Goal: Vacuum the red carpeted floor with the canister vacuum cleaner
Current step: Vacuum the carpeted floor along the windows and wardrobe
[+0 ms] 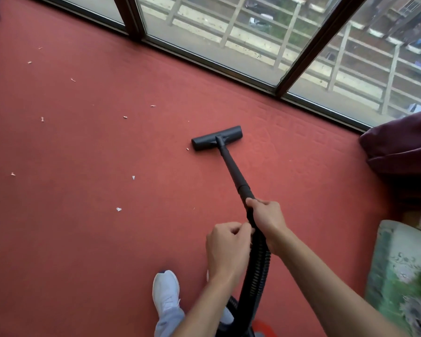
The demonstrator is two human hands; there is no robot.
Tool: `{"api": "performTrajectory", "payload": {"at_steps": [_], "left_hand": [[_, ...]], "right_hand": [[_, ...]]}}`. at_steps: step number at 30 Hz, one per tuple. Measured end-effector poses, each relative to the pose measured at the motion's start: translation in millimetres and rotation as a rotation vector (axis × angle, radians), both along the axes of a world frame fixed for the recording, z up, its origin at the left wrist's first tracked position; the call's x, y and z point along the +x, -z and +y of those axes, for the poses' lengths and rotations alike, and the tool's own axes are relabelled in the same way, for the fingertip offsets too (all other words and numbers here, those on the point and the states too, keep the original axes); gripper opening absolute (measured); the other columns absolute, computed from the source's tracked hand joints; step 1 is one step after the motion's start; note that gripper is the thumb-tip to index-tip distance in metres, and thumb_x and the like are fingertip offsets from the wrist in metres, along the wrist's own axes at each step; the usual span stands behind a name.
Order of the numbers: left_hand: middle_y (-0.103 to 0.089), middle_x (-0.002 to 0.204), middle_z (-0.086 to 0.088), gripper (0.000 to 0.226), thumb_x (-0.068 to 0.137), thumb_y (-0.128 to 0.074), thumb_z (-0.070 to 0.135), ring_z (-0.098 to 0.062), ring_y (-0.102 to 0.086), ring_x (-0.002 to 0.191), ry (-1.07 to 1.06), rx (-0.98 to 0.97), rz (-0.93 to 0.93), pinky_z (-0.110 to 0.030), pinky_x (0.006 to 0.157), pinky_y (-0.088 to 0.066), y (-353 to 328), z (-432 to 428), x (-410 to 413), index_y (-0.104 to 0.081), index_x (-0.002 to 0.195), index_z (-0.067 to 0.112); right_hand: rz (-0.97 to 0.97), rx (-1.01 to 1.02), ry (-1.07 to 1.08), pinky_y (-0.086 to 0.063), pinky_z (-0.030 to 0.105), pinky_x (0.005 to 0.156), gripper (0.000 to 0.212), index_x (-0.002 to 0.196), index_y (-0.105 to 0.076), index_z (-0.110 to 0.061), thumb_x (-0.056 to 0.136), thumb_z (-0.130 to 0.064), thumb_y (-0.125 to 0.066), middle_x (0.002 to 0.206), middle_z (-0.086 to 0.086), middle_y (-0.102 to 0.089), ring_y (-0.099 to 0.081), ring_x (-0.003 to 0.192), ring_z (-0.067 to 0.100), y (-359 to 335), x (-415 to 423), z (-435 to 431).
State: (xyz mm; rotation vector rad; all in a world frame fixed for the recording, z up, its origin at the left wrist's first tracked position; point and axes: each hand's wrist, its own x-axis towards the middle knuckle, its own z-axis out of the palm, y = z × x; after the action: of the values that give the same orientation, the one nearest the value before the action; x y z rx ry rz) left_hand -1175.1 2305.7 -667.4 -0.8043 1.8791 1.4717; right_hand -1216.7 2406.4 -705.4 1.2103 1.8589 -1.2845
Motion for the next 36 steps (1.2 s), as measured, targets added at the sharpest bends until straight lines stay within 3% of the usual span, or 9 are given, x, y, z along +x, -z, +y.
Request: {"api": "performTrajectory", "payload": {"at_steps": [5, 10, 15, 19, 22, 27, 30, 32, 36], "left_hand": [[-0.061, 0.062, -0.020, 0.044, 0.061, -0.042, 0.043, -0.015, -0.051, 0.054, -0.014, 0.008, -0.005, -0.054, 0.063, -0.056, -23.3, 15.8, 32.5, -0.059, 0.061, 0.003], [-0.066, 0.064, -0.013, 0.044, 0.063, -0.042, 0.044, -0.033, -0.067, 0.068, -0.078, -0.012, 0.001, -0.053, 0.064, -0.057, -39.4, 18.0, 51.6, -0.061, 0.062, 0.005], [-0.066, 0.063, -0.008, 0.038, 0.069, -0.046, 0.039, -0.029, -0.066, 0.067, -0.129, -0.094, 0.041, -0.050, 0.067, -0.054, -39.7, -5.9, 43.0, -0.065, 0.065, 0.007], [-0.048, 0.053, -0.010, 0.035, 0.079, -0.054, 0.026, -0.027, -0.042, 0.057, -0.167, -0.226, 0.080, -0.044, 0.059, -0.037, -35.2, -32.4, 16.0, -0.045, 0.050, 0.009], [-0.031, 0.048, -0.004, 0.040, 0.083, -0.056, 0.016, -0.022, -0.027, 0.057, -0.179, -0.280, 0.102, -0.036, 0.055, -0.022, -29.0, -51.1, -2.8, -0.032, 0.052, 0.008], [-0.057, 0.068, -0.011, 0.020, 0.085, -0.053, 0.014, -0.027, -0.044, 0.067, -0.222, -0.169, 0.081, -0.035, 0.059, -0.033, -12.6, -71.4, -20.2, -0.054, 0.067, 0.008], [-0.064, 0.089, 0.000, 0.027, 0.091, -0.054, 0.014, -0.017, -0.058, 0.083, -0.242, -0.074, 0.112, -0.030, 0.073, -0.045, -15.9, -73.3, -29.6, -0.076, 0.086, 0.029], [-0.065, 0.100, 0.000, 0.028, 0.092, -0.055, 0.016, -0.014, -0.061, 0.092, -0.259, -0.053, 0.133, -0.029, 0.083, -0.047, -16.9, -74.4, -33.9, -0.076, 0.106, 0.029], [-0.064, 0.099, -0.006, 0.029, 0.091, -0.052, 0.014, -0.020, -0.060, 0.092, -0.250, -0.062, 0.144, -0.035, 0.085, -0.048, -15.4, -79.6, -36.2, -0.076, 0.101, 0.025]], "right_hand": [[-0.058, 0.022, -0.094, -0.041, 0.031, 0.055, 0.013, 0.088, -0.071, -0.022, 0.091, -0.027, -0.059, 0.046, -0.002, -0.054, -0.046, 0.041, 0.018, -26.0, 31.6, 15.4], [-0.118, -0.008, -0.194, -0.040, 0.026, 0.053, 0.016, 0.089, -0.073, -0.015, 0.091, -0.025, -0.060, 0.050, -0.002, -0.055, -0.049, 0.046, 0.018, -35.6, 41.1, 12.3], [-0.108, -0.012, -0.206, -0.043, 0.030, 0.056, 0.018, 0.081, -0.070, -0.009, 0.088, -0.023, -0.060, 0.048, 0.004, -0.056, -0.051, 0.047, 0.022, -18.6, 20.8, -20.6], [-0.070, -0.017, -0.154, -0.044, 0.028, 0.049, 0.018, 0.077, -0.065, -0.005, 0.085, -0.021, -0.061, 0.053, 0.009, -0.059, -0.053, 0.046, 0.024, -1.3, -10.3, -56.0], [-0.043, 0.016, -0.184, -0.053, 0.034, 0.059, 0.019, 0.082, -0.064, -0.007, 0.083, -0.025, -0.059, 0.063, 0.009, -0.066, -0.062, 0.055, 0.026, 9.6, -34.0, -80.9], [0.001, 0.052, -0.208, -0.060, 0.040, 0.072, 0.017, 0.084, -0.063, -0.010, 0.083, -0.027, -0.058, 0.070, 0.010, -0.070, -0.064, 0.061, 0.027, 22.2, -66.4, -105.2], [-0.001, 0.047, -0.205, -0.058, 0.037, 0.061, 0.017, 0.083, -0.061, -0.007, 0.086, -0.023, -0.058, 0.064, 0.010, -0.066, -0.061, 0.052, 0.025, 23.7, -85.8, -112.8], [-0.008, 0.027, -0.201, -0.053, 0.032, 0.051, 0.019, 0.080, -0.057, -0.005, 0.089, -0.022, -0.058, 0.063, 0.012, -0.063, -0.058, 0.047, 0.024, 23.4, -95.8, -116.1], [-0.015, 0.010, -0.202, -0.046, 0.026, 0.046, 0.019, 0.086, -0.057, -0.005, 0.090, -0.023, -0.058, 0.069, 0.013, -0.064, -0.056, 0.047, 0.022, 26.0, -97.0, -119.1]]}}
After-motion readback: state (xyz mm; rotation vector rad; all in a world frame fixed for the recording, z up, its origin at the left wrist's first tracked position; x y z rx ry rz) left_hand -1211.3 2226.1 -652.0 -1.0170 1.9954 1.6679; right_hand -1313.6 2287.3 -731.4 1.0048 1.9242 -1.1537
